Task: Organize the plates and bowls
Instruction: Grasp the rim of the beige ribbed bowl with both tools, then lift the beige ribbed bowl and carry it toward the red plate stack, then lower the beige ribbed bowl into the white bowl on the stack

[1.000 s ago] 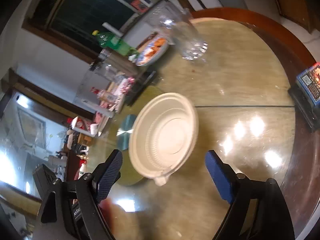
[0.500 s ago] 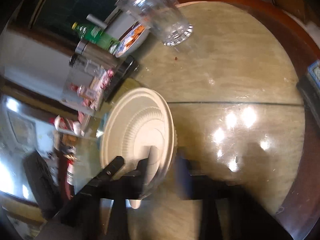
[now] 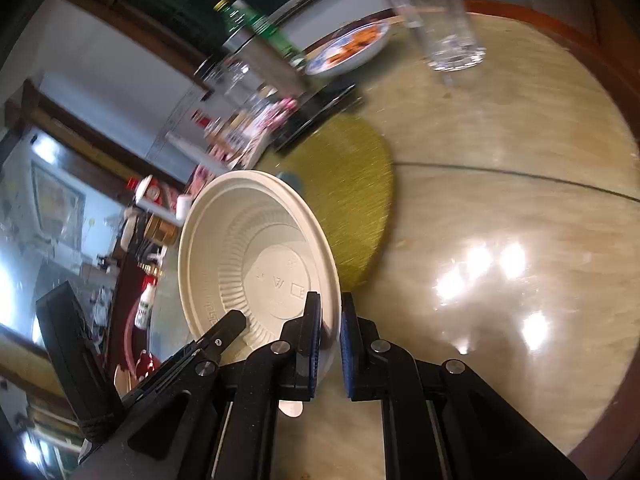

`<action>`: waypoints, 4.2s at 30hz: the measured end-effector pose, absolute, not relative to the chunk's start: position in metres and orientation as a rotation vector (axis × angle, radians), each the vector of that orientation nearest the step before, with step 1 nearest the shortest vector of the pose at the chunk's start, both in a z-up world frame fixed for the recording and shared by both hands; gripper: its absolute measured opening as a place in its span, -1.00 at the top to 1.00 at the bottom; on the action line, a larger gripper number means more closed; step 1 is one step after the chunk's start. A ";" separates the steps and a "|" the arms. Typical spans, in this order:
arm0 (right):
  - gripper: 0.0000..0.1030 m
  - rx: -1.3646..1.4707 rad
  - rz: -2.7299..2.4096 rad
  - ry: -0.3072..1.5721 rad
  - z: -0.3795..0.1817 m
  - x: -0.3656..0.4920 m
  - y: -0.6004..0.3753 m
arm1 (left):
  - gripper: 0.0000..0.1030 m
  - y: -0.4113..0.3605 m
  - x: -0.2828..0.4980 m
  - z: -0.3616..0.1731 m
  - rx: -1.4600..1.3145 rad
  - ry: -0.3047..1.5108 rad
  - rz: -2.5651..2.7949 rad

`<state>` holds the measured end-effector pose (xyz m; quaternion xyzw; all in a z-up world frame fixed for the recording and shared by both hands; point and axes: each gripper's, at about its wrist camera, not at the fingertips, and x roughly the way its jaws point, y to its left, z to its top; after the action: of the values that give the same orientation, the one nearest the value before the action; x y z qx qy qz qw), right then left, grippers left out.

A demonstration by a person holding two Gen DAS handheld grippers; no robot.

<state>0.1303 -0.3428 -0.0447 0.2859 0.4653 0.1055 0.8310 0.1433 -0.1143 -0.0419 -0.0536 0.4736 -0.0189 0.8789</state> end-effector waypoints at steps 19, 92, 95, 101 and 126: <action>0.82 0.491 0.239 1.008 -0.038 0.109 -0.281 | 0.71 -0.066 0.115 -0.046 -0.171 0.985 -0.023; 0.78 0.156 0.583 0.753 0.043 0.073 -0.102 | 0.69 0.089 0.013 0.027 -0.327 0.685 0.192; 0.78 0.151 0.587 0.742 0.048 0.069 -0.096 | 0.70 0.092 0.010 0.031 -0.331 0.675 0.192; 0.78 0.121 0.533 0.701 0.061 0.061 -0.103 | 0.67 0.083 0.018 0.027 -0.354 0.708 0.127; 0.79 0.073 0.759 0.810 0.063 0.049 -0.025 | 0.66 0.151 -0.036 0.042 -0.342 0.704 0.313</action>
<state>0.0491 -0.0253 0.0632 0.0344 0.3846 0.3603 0.8491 -0.0359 0.1510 0.0420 -0.1661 0.3417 0.1517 0.9125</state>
